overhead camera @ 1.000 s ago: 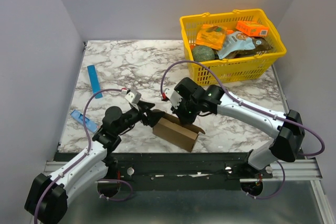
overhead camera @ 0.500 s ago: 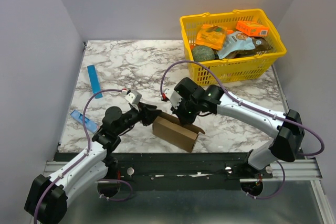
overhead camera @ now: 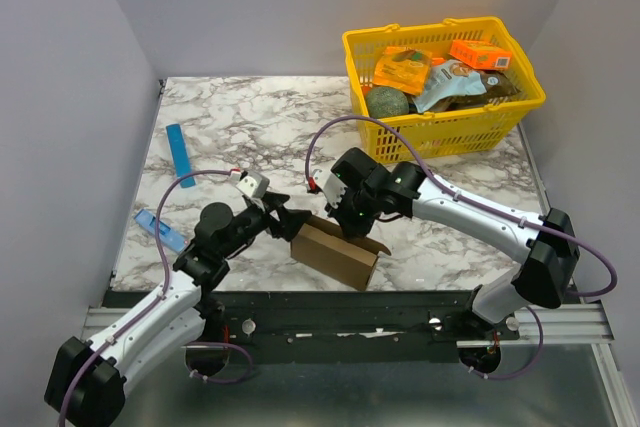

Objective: Fold the paper box

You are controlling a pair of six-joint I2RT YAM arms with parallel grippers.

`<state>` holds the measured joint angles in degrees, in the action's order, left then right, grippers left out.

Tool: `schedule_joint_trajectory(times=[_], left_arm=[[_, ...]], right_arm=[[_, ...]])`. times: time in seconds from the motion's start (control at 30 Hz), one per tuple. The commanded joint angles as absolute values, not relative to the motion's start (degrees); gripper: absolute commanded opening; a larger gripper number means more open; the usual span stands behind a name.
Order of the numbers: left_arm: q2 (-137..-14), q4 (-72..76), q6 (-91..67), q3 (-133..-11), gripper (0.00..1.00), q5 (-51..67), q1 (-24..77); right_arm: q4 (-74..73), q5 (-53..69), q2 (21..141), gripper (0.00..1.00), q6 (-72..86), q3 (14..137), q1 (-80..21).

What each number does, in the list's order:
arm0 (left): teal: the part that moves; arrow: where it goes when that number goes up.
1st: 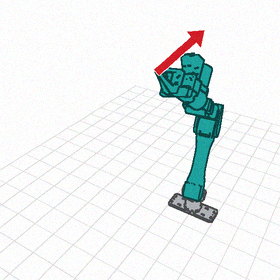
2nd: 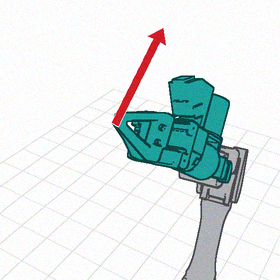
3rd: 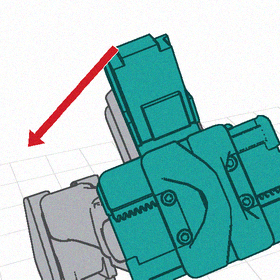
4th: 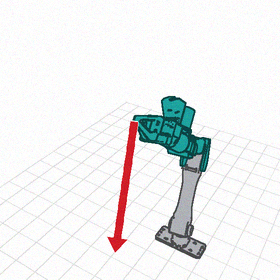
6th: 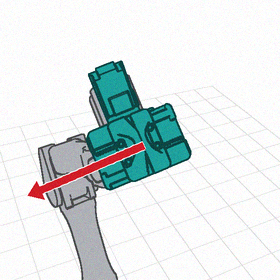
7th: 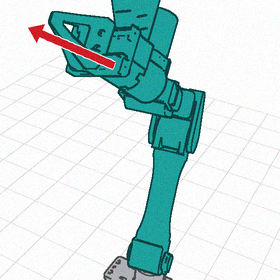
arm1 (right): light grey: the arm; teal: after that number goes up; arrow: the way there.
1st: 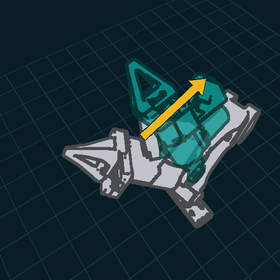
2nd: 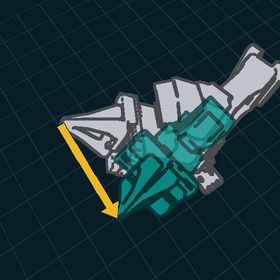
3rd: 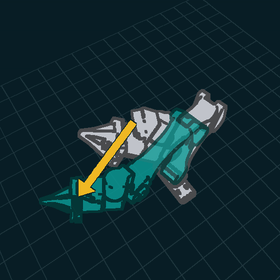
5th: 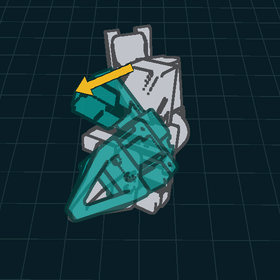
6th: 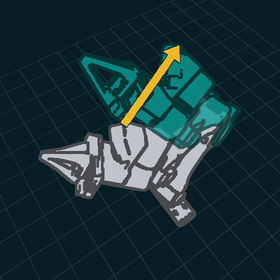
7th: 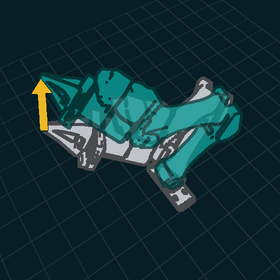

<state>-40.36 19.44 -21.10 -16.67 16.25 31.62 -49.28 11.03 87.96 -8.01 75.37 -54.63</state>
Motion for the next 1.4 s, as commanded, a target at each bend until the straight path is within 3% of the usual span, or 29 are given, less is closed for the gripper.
schedule_joint_trajectory(times=[0.0, 0.23, 0.63, 1.0, 1.37], left_arm=[[-40.16, 21.88, -18.99, -15.65, 0.87, 16.78, 31.29], [-45.17, 23.12, -18.72, -17.14, 0.76, 24.69, 30.59], [-45.35, 21.09, -18.72, -17.4, 0.48, 23.29, 30.5], [-46.84, 21.18, -18.46, -18.01, 0.36, 22.41, 30.5], [-44.56, 21.0, -18.63, -17.67, 0.1, 19.78, 30.67]], right_arm=[[-49.48, 11.16, 88.77, 0.0, -8.7, 75.41, -54.23], [-49.22, 10.46, 88.42, 0.0, -8.88, 74.62, -54.32], [-49.13, 9.67, 88.24, 0.0, -8.96, 74.44, -54.23], [-49.31, 8.44, 88.77, 0.0, -8.96, 74.71, -54.23], [-48.96, 5.37, 88.86, 0.01, -9.05, 75.15, -54.32]])
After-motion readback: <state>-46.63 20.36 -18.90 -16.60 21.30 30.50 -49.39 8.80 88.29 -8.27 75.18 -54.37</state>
